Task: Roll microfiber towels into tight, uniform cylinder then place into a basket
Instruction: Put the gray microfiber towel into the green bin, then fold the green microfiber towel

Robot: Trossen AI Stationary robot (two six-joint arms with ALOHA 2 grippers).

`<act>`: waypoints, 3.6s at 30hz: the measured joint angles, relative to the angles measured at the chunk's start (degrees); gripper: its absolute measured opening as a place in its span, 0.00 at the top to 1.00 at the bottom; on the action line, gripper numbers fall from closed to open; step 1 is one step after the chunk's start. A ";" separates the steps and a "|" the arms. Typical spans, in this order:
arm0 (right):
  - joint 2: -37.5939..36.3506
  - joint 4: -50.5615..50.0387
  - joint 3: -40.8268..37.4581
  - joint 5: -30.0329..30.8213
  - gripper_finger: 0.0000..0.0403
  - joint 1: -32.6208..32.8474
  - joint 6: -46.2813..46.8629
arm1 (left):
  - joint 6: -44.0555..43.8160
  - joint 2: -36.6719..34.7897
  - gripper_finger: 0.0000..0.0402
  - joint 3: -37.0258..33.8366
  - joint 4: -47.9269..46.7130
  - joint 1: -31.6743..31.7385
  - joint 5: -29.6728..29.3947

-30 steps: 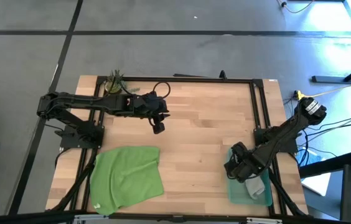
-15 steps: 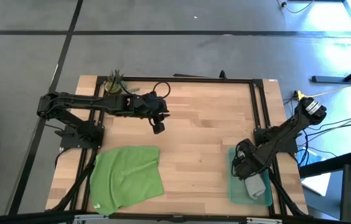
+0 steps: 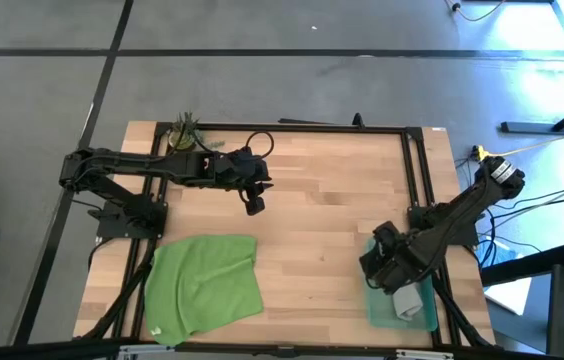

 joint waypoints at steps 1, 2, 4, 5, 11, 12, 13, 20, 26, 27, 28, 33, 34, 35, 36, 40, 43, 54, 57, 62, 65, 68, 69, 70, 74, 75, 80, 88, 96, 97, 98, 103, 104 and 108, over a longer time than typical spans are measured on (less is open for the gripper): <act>0.00 1.43 -1.20 0.11 0.38 0.00 0.02 | 0.00 0.00 0.81 0.00 0.00 0.00 0.00; 0.00 2.76 -2.44 -0.03 0.38 0.00 0.02 | 0.00 0.00 0.81 0.00 0.01 -0.01 0.00; 0.00 4.59 -4.47 -0.74 0.38 0.00 0.47 | 0.00 0.00 0.81 0.00 0.00 0.01 0.00; 0.02 5.01 -5.13 -0.86 0.38 0.07 1.39 | 0.00 0.00 0.81 0.00 0.00 -0.01 0.00; -0.73 11.36 -7.79 -0.83 0.38 0.22 3.18 | 0.00 0.00 0.81 0.00 0.00 -0.01 0.00; -0.74 12.85 -8.48 -0.84 0.38 0.22 3.19 | 0.02 0.00 0.81 0.00 0.00 -0.01 0.00; -0.74 14.26 -9.26 -0.86 0.38 0.22 3.19 | 0.02 0.00 0.81 0.00 0.02 0.01 0.00; -0.72 19.21 -14.23 -2.93 0.38 0.22 5.24 | 0.04 0.00 0.81 0.00 0.00 -0.01 0.00; -0.72 17.14 -15.43 -9.39 0.38 0.22 6.26 | 0.08 0.00 0.81 0.00 0.00 0.00 0.00; -0.72 16.50 -15.40 -9.61 0.38 0.22 6.29 | 0.22 0.00 0.81 0.00 0.00 0.00 0.00; -0.72 15.59 -15.40 -9.86 0.38 0.22 6.45 | 0.51 0.00 0.81 0.00 0.00 0.00 0.01; -0.72 8.40 -14.03 -13.04 0.38 0.22 7.96 | 1.44 0.00 0.81 0.00 0.00 0.01 0.00; -0.72 6.85 -13.64 -13.93 0.38 0.22 7.89 | 1.44 0.00 0.81 0.00 0.00 0.00 0.00; -0.72 5.62 -13.35 -14.95 0.38 0.22 7.70 | 1.44 0.00 0.81 0.00 0.00 -0.01 0.02; -0.72 4.91 -13.23 -16.02 0.38 0.22 7.64 | 1.44 0.00 0.81 0.00 0.00 -0.01 0.00; -0.72 4.15 -13.42 -19.60 0.38 0.26 7.47 | 1.44 0.00 0.81 0.00 -0.02 -0.01 0.00; -0.70 4.16 -13.42 -19.98 0.38 0.26 7.58 | 1.44 0.00 0.81 0.00 -0.01 0.00 0.00; -0.70 -7.58 -6.02 -20.81 0.38 0.24 7.76 | 1.42 0.00 0.81 0.00 -0.03 0.01 0.00; -0.73 -10.72 -2.88 -20.09 0.38 0.24 7.74 | 1.42 0.00 0.81 0.00 -0.03 0.01 0.00; -2.18 -12.78 1.48 -15.30 0.38 0.24 7.63 | -0.42 0.00 0.81 0.00 -0.06 -0.02 0.00; -4.32 -13.49 3.40 -8.96 0.38 0.21 7.50 | -2.80 -0.41 0.81 0.00 -2.19 -0.81 0.09; -7.32 -14.59 4.18 -3.25 0.38 -0.51 7.47 | -7.10 -1.02 0.81 0.02 -6.40 -2.66 0.31; -8.36 -14.54 4.18 -1.98 0.38 -0.86 7.37 | -9.21 -1.28 0.81 0.02 -8.35 -3.52 0.32; -9.39 -14.37 4.18 -0.65 0.38 -1.24 7.03 | -11.31 -1.40 0.81 0.03 -9.63 -4.50 0.32; -12.64 -11.87 4.18 6.82 0.38 -2.88 0.73 | -17.69 -1.31 0.81 0.05 -14.79 -9.55 4.01; -13.32 -10.95 4.18 8.76 0.38 -3.49 -1.03 | -19.25 -0.91 0.81 0.07 -14.91 -10.87 4.86; -16.09 -6.70 4.20 14.27 0.38 -7.48 -9.59 | -31.89 1.53 0.81 -0.83 -15.83 -15.91 6.48; -18.95 -5.13 4.20 14.75 0.38 -12.25 -18.19 | -40.54 7.44 0.81 -6.98 -15.63 -18.54 9.34; -20.63 -4.89 4.20 14.73 0.38 -13.45 -20.01 | -38.53 13.39 0.81 -10.03 -11.00 -18.57 10.62; -20.61 -4.91 4.20 14.71 0.38 -13.46 -20.76 | -38.51 14.21 0.81 -10.36 -9.88 -18.57 10.67; -20.61 -4.91 4.20 14.71 0.38 -13.46 -20.87 | -38.42 15.05 0.81 -10.46 -9.16 -18.57 11.00; -20.61 -4.93 4.20 14.68 0.38 -13.46 -20.89 | -35.51 19.29 0.81 -10.40 -3.42 -18.42 12.47; -20.61 -4.93 4.20 14.66 0.38 -13.46 -20.89 | -34.50 19.78 0.81 -10.29 -1.84 -18.30 12.47; -20.61 -4.98 4.20 14.64 0.38 -13.46 -20.89 | -28.40 21.47 0.81 -10.27 3.33 -16.69 12.57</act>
